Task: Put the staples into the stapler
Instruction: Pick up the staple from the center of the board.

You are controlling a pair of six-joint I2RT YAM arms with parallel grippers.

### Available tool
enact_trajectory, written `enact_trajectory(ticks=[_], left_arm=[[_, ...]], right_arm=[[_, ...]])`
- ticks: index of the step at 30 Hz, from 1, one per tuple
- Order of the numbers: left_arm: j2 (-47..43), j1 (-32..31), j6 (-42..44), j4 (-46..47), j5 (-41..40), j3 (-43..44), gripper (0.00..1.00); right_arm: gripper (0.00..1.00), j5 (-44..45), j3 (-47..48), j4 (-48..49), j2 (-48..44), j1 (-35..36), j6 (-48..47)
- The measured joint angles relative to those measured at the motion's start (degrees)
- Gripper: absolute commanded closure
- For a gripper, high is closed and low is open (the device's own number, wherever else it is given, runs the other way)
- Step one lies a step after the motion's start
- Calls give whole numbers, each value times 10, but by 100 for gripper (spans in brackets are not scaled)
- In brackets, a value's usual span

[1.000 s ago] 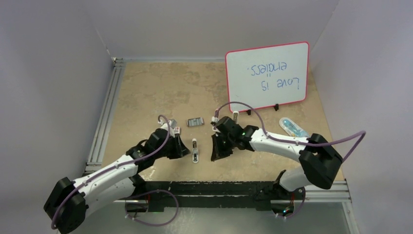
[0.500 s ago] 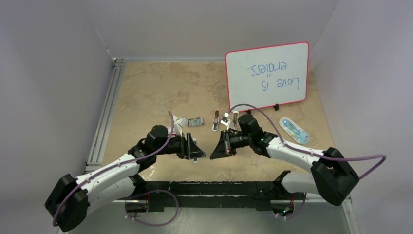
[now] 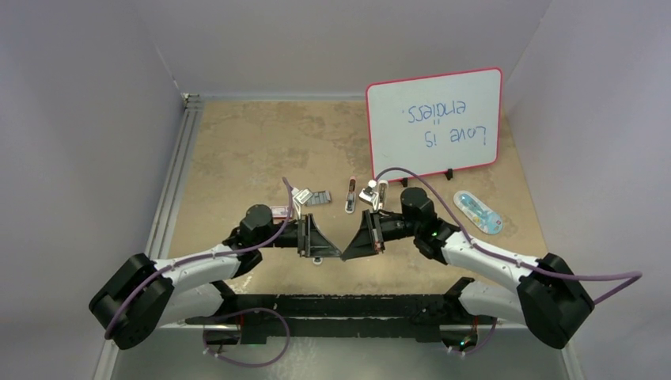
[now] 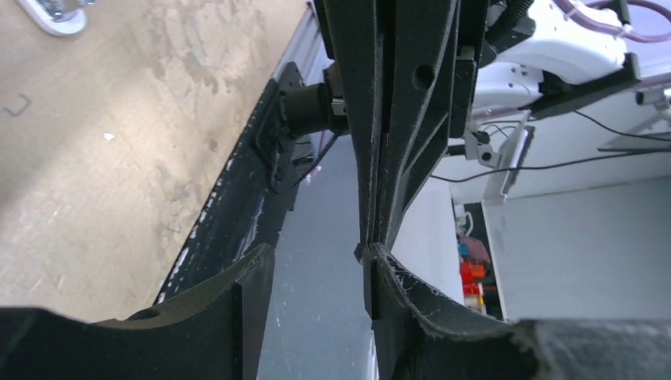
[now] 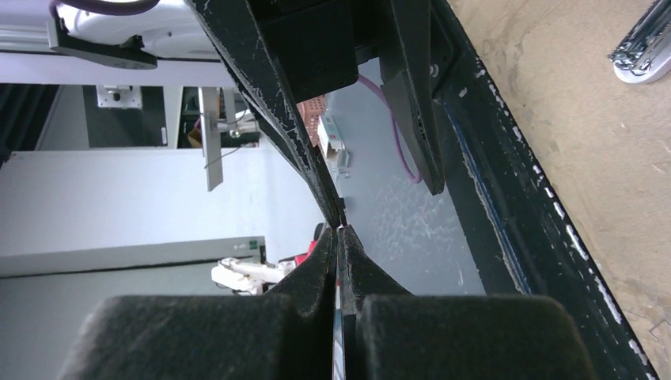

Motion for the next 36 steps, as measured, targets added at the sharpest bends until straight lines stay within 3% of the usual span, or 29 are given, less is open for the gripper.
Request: enact_trajectory(ticks=[6, 11, 14, 19, 31, 36], left_arm=[[43, 0, -43, 102, 36, -13, 55], [51, -2, -63, 162, 62, -15, 66], [54, -2, -71, 189, 68, -15, 67], [64, -2, -72, 196, 71, -15, 63], [75, -2, -71, 196, 73, -15, 62], [83, -4, -72, 197, 76, -12, 74]], right_arm=[[100, -20, 0, 8, -1, -1, 6], [100, -14, 0, 2, 6, -2, 0], [100, -10, 0, 0, 10, -2, -2], [100, -10, 1, 0, 14, -2, -4], [100, -6, 1, 0, 14, -2, -6], [100, -5, 1, 0, 15, -2, -6]])
